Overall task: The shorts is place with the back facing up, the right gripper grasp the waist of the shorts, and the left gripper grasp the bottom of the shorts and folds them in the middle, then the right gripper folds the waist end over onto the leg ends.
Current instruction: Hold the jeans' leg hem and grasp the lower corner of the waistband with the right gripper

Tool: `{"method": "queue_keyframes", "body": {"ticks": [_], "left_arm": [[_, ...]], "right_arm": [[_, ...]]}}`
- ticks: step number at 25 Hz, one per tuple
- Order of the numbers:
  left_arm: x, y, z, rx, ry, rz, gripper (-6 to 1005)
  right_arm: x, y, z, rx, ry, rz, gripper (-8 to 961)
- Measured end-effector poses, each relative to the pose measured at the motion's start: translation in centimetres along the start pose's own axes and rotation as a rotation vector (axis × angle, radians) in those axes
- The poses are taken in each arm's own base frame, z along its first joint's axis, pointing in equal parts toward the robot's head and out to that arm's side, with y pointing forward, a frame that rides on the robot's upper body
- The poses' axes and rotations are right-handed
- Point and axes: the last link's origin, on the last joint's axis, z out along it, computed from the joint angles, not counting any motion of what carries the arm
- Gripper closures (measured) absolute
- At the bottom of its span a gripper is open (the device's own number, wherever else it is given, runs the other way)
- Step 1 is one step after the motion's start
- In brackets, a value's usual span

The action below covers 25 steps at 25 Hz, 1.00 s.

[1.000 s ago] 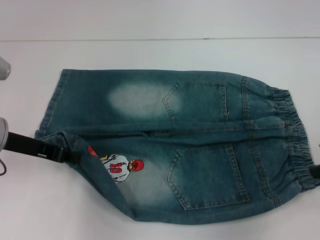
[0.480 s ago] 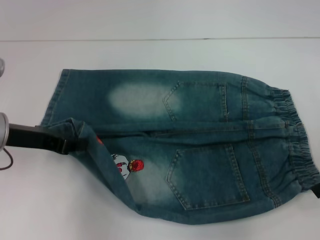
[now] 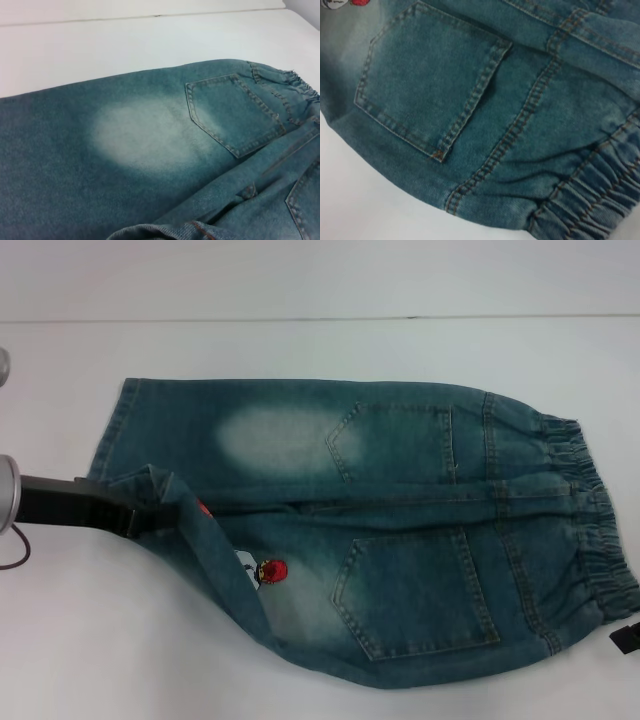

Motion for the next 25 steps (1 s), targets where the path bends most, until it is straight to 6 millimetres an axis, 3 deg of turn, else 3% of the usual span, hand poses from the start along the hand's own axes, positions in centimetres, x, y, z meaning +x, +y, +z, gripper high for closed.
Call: {"method": "queue_keyframes", "body": {"ticks": [21, 25], "left_arm": [[0.74, 0.22, 0.54, -0.004, 0.004, 0.016, 935], [0.91, 0.28, 0.68, -0.008, 0.006, 0.018, 935]], "right_arm": [[0.42, 0.15, 0.27, -0.012, -0.156, -0.227, 37], [0.63, 0.23, 0.42, -0.022, -0.195, -0.257, 89]]}}
